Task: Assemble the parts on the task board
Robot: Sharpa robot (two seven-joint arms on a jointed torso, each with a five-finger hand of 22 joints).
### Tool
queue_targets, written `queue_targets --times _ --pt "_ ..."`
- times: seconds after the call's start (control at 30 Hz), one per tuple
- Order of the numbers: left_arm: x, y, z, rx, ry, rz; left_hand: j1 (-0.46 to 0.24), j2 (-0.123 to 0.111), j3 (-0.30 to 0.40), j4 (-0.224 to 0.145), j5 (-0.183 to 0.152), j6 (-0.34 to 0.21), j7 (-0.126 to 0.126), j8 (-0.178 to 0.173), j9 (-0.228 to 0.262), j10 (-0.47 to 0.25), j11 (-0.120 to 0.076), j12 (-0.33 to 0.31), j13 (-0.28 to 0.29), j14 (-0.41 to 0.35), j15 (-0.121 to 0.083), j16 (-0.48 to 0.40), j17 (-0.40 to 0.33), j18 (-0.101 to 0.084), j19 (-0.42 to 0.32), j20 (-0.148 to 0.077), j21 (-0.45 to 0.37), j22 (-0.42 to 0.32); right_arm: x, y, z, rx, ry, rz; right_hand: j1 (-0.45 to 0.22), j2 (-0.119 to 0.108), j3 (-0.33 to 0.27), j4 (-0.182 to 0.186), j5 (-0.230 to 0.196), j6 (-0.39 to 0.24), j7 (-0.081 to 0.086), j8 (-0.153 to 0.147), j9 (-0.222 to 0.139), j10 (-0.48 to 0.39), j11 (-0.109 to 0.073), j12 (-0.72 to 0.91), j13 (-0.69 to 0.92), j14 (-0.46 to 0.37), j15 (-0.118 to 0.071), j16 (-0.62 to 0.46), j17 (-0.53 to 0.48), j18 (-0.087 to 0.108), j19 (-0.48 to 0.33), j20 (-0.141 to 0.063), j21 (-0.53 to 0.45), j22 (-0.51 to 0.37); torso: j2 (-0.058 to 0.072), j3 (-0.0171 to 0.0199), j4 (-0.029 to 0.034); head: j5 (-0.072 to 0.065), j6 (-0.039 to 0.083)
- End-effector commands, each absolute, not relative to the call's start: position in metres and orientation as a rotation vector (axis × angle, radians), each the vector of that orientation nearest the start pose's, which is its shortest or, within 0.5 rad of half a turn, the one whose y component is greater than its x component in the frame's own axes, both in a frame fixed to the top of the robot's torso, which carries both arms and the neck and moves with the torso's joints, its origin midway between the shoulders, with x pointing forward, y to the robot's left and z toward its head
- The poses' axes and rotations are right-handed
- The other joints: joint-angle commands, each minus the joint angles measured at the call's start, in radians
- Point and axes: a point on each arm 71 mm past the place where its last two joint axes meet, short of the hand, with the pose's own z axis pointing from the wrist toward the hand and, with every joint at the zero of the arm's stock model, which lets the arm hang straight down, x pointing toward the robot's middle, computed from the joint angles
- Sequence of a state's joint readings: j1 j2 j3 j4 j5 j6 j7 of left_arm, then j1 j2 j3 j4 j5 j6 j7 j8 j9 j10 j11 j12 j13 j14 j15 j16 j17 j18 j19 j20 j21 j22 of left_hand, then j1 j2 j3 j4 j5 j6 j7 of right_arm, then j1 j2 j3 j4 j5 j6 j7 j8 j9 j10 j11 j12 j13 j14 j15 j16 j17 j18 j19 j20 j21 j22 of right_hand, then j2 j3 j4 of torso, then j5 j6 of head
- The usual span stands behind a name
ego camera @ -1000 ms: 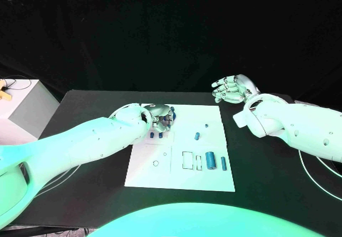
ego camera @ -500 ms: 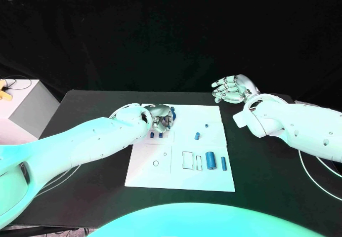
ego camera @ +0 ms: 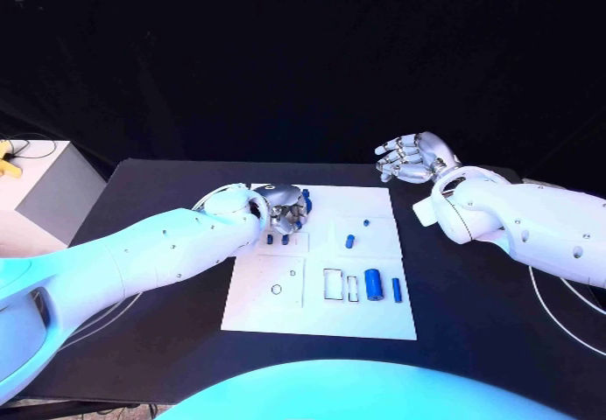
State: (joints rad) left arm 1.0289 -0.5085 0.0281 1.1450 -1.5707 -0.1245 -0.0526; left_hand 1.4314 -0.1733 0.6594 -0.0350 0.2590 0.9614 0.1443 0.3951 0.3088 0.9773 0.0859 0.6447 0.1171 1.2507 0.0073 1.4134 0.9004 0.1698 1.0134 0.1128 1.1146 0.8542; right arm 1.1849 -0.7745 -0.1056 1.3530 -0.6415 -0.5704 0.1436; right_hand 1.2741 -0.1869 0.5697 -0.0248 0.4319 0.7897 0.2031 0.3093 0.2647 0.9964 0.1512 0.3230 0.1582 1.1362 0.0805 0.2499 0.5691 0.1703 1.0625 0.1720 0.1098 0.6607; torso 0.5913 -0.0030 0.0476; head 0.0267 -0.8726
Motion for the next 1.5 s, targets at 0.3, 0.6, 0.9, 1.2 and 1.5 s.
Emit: queue_targets --times 0.3,0.6,0.9,1.2,1.5 --pt "0.503 0.14 -0.253 0.181 1.847 -0.746 -0.013 0.002 -0.003 -0.008 0.003 0.009 0.002 -0.013 0.006 0.025 -0.007 -0.021 -0.001 0.009 0.002 0.006 0.0 0.003 0.003 0.002 0.007 0.001 0.509 -0.234 -0.216 0.63 1.538 0.937 0.005 0.008 -0.005 -0.003 0.007 -0.007 0.028 0.006 -0.001 0.001 0.003 -0.004 -0.001 0.001 0.003 -0.006 -0.001 0.007 0.003 0.003 -0.003 -0.001 -0.001 0.0012 0.0013 -0.001 0.0" --pt "0.501 0.163 -0.242 0.135 1.892 -0.744 -0.022 0.001 -0.013 -0.007 0.002 0.014 0.001 -0.018 0.01 0.032 -0.008 -0.032 -0.001 0.01 0.003 0.007 0.0 0.004 0.001 0.002 0.005 0.0 0.509 -0.235 -0.216 0.632 1.538 0.932 0.005 0.008 -0.005 -0.003 0.007 -0.007 0.028 0.006 -0.001 0.001 0.003 -0.004 -0.001 0.001 0.003 -0.006 -0.001 0.007 0.003 0.003 -0.003 -0.001 -0.001 0.0004 0.0015 0.001 0.0" --pt "0.502 0.175 -0.248 0.133 1.921 -0.701 -0.027 0.002 -0.018 -0.006 0.002 0.016 0.001 -0.021 0.012 0.034 -0.009 -0.037 -0.001 0.009 0.003 0.007 -0.002 0.004 -0.001 0.003 0.003 -0.002 0.509 -0.235 -0.217 0.633 1.539 0.932 0.005 0.009 -0.006 -0.004 0.007 -0.007 0.028 0.008 -0.002 0.002 0.003 -0.004 -0.006 0.003 0.003 -0.008 -0.002 0.007 0.004 0.003 -0.004 -0.005 0.0 0.0 0.0003 0.004 0.0" --pt "0.502 0.178 -0.262 0.132 1.934 -0.667 -0.029 0.002 -0.02 -0.005 0.002 0.016 0.001 -0.022 0.012 0.036 -0.009 -0.04 -0.001 0.009 0.003 0.008 -0.001 0.004 -0.001 0.003 0.002 -0.003 0.509 -0.235 -0.218 0.632 1.539 0.932 0.005 0.009 -0.006 -0.004 0.007 -0.007 0.028 0.008 -0.002 0.002 0.003 -0.004 -0.006 0.003 0.003 -0.008 -0.002 0.007 0.004 0.003 -0.004 -0.005 0.001 0.0002 -0.0011 0.003 0.0" --pt "0.504 0.176 -0.269 0.134 1.933 -0.647 -0.029 0.002 -0.021 -0.005 0.002 0.017 0.0 -0.022 0.013 0.036 -0.009 -0.041 -0.001 0.009 0.003 0.007 -0.002 0.004 -0.003 0.003 0.001 -0.004 0.509 -0.235 -0.218 0.632 1.539 0.933 0.005 0.009 -0.006 -0.004 0.007 -0.007 0.028 0.008 -0.002 0.002 0.003 -0.004 -0.008 0.003 0.003 -0.009 -0.003 0.007 0.005 0.003 -0.004 -0.006 0.001 0.0006 -0.0008 0.003 0.0"
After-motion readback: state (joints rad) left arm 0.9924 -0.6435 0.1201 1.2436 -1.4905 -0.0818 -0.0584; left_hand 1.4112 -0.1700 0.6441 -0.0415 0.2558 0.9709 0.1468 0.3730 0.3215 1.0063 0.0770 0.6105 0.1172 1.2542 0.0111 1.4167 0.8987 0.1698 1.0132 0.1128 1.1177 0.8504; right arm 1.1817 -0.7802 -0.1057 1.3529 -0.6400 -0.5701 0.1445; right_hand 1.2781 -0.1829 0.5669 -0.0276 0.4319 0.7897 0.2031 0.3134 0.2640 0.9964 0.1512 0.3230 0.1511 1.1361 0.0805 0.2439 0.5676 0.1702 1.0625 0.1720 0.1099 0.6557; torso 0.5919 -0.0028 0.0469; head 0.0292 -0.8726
